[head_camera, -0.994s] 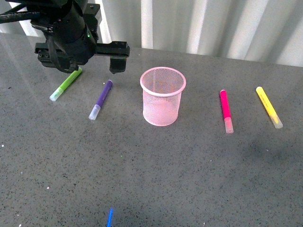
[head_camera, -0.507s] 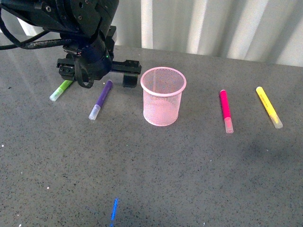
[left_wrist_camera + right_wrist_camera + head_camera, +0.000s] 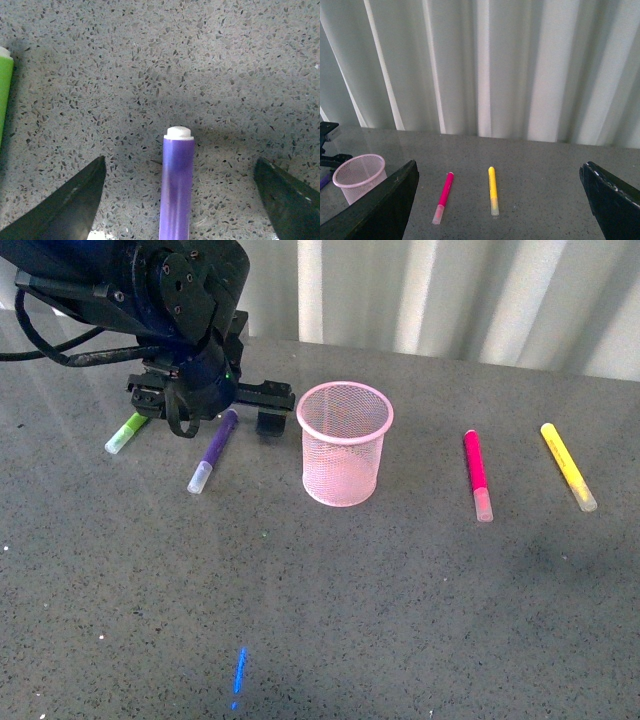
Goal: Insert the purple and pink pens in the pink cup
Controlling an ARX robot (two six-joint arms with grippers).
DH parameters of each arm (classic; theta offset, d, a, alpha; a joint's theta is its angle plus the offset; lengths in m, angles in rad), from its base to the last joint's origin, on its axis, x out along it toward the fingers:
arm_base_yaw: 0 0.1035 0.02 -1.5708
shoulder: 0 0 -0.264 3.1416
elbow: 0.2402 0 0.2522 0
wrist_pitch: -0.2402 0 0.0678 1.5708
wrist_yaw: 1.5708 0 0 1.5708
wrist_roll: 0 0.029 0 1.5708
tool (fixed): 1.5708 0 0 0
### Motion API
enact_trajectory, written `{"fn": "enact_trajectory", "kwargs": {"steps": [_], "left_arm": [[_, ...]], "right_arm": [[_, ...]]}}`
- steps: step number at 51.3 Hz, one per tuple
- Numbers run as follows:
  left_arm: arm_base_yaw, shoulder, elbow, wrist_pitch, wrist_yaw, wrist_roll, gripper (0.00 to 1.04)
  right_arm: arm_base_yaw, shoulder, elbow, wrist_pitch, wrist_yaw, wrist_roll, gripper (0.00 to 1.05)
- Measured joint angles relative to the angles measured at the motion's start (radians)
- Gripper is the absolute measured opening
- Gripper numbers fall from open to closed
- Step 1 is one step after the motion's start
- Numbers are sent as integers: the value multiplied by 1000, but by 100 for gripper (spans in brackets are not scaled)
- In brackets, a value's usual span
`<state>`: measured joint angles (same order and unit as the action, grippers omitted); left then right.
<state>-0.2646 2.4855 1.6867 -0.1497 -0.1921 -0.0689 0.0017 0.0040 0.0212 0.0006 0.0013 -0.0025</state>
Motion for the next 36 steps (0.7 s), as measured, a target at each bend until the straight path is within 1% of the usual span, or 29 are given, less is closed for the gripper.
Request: {"fn": "enact_trajectory", "kwargs": {"steps": [3,10,12,27,31,36], "left_arm": [[-2,4,3,8,3,0,84],[-11,7,3,19,2,2,66],[-14,8,3,24,1,5,59],[-5,8,-24,75,-37,36,17],[3,5,-34,91,-43,47,13],[10,-3,-50,106,-48,58,12]], "right_arm": [[0,0,0,0,0,0,98],[0,0,0,0,0,0,98],[0,0,0,0,0,0,98],[0,0,0,0,0,0,98],[0,0,0,0,0,0,98],[0,0,0,0,0,0,98]]}}
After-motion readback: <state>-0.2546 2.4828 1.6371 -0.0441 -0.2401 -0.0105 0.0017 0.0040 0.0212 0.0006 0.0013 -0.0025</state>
